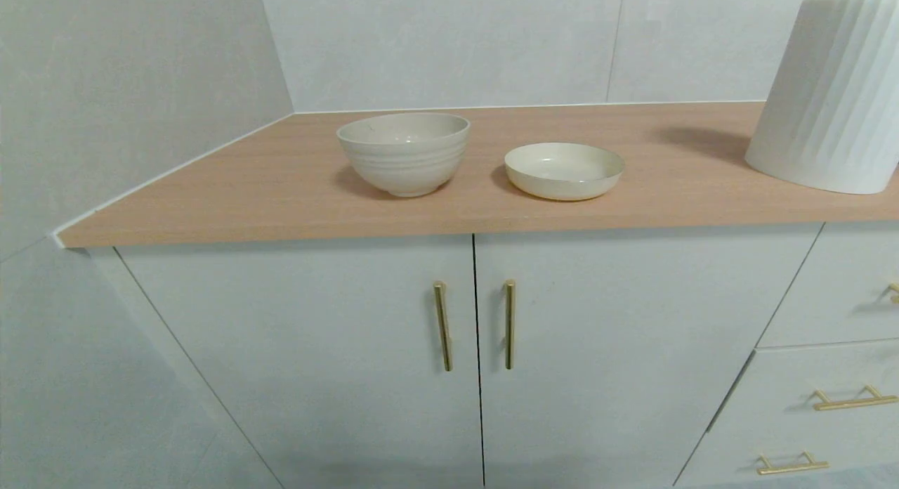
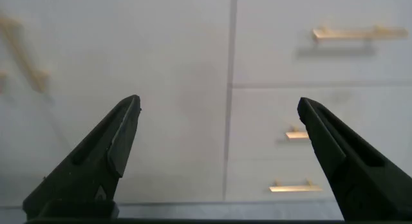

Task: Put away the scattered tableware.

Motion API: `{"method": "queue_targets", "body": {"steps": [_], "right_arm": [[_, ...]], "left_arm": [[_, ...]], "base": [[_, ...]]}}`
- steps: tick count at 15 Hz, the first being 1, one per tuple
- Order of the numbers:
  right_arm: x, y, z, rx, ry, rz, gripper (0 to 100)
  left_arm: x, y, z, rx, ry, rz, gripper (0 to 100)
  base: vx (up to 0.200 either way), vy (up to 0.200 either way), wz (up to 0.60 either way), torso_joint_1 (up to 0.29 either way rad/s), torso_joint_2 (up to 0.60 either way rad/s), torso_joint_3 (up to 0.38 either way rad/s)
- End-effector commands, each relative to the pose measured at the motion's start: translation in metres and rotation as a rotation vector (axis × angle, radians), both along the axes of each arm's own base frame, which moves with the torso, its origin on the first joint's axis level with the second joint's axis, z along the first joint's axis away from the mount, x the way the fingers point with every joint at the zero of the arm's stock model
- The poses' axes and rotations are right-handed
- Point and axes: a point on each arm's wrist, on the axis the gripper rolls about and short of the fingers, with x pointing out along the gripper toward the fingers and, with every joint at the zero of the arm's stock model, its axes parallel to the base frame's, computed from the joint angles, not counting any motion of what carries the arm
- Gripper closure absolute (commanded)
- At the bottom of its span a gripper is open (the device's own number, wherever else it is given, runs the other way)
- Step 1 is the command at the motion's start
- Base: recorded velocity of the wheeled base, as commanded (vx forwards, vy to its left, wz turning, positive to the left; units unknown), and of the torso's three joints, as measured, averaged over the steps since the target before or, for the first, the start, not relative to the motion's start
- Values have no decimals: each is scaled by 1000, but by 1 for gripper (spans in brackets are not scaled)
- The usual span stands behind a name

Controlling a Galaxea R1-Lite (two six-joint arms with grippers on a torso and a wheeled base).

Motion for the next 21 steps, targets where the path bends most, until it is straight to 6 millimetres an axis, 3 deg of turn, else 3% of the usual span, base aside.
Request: {"method": "queue_targets", "body": {"steps": [1, 3, 4, 5, 7, 10, 13, 15, 21], "right_arm": [[16, 2, 50, 1, 86, 121, 0], [70, 8, 73, 25, 330, 305, 0], [87, 10, 78, 30, 393, 349, 0], [117, 22, 89, 26, 463, 455, 0], [169, 71, 102, 27, 535, 652, 0], [224, 135, 95, 3, 575, 743, 0], [234, 180, 94, 129, 610, 833, 0], [236, 207, 87, 117, 587, 899, 0], [265, 233, 57, 104, 548, 769, 0]], "left_arm": [[0, 0, 0, -1, -1, 0, 0], [0, 0, 0, -1, -2, 0, 0], [0, 0, 0, -1, -1, 0, 0], [0, 0, 0, 1, -1, 0, 0], [0, 0, 0, 1, -1, 0, 0], [0, 0, 0, 1, -1, 0, 0], [0, 0, 0, 1, -1, 0, 0], [0, 0, 0, 1, -1, 0, 0], [0, 0, 0, 1, -1, 0, 0]], "base": [[0, 0, 0, 0, 0, 0], [0, 0, 0, 0, 0, 0], [0, 0, 0, 0, 0, 0], [0, 0, 0, 0, 0, 0], [0, 0, 0, 0, 0, 0], [0, 0, 0, 0, 0, 0], [0, 0, 0, 0, 0, 0], [0, 0, 0, 0, 0, 0], [0, 0, 0, 0, 0, 0]]}}
